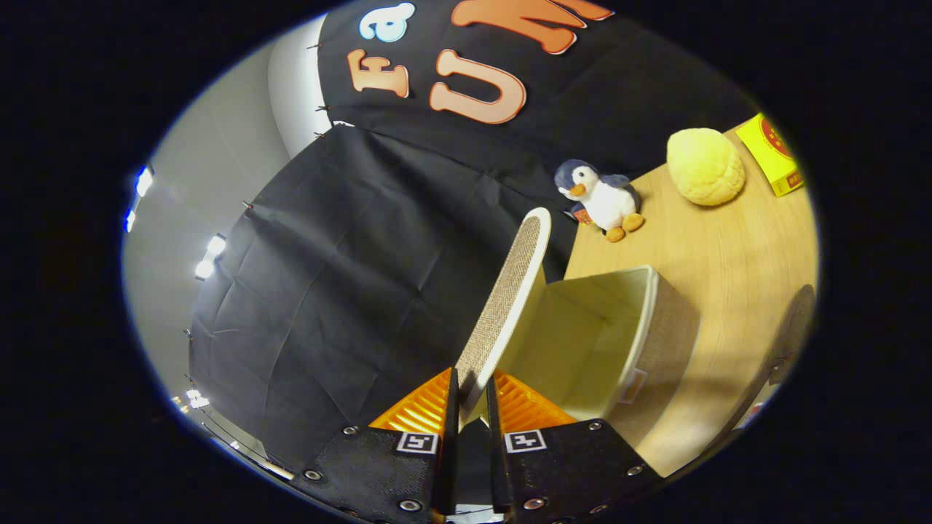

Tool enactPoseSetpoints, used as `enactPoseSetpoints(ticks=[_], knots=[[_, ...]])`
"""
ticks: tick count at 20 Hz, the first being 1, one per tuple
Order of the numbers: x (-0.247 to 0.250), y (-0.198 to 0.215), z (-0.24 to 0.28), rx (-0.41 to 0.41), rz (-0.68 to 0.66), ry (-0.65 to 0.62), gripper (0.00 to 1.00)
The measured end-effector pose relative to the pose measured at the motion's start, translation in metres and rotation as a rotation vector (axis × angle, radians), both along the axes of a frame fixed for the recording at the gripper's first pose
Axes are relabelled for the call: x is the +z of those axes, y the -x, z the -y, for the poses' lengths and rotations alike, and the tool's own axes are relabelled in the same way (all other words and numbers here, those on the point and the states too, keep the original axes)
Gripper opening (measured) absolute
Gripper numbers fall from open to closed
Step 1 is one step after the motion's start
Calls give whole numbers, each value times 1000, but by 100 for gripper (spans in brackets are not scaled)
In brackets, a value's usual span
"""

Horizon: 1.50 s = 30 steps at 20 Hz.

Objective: Open the storage box then place both shoes into the box .Put the left shoe in first, then the right shoe, with the right side of both shoes facing outward in a uniform manner.

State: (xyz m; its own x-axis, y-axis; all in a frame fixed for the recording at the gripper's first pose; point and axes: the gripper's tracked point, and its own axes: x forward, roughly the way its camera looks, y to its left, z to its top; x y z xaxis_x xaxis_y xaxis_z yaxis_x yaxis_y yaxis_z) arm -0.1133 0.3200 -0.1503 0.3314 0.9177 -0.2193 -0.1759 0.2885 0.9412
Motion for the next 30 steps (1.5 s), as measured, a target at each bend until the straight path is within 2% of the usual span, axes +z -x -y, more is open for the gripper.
enactPoseSetpoints(ticks=[5, 8, 15, 17, 19, 22, 26, 30], knots=[[29, -7, -48, 39, 90, 45, 17], [31, -4, -87, 80, 82, 57, 17], [41, -5, -154, 101, 100, 97, 17], [36, -2, -158, 110, 118, 157, 25], [31, 1, -162, 120, 149, 187, 55], [20, 5, -141, 123, 194, 267, 83], [-1, -2, -93, 85, 206, 358, 95], [-28, -6, -28, 28, 203, 464, 96]])
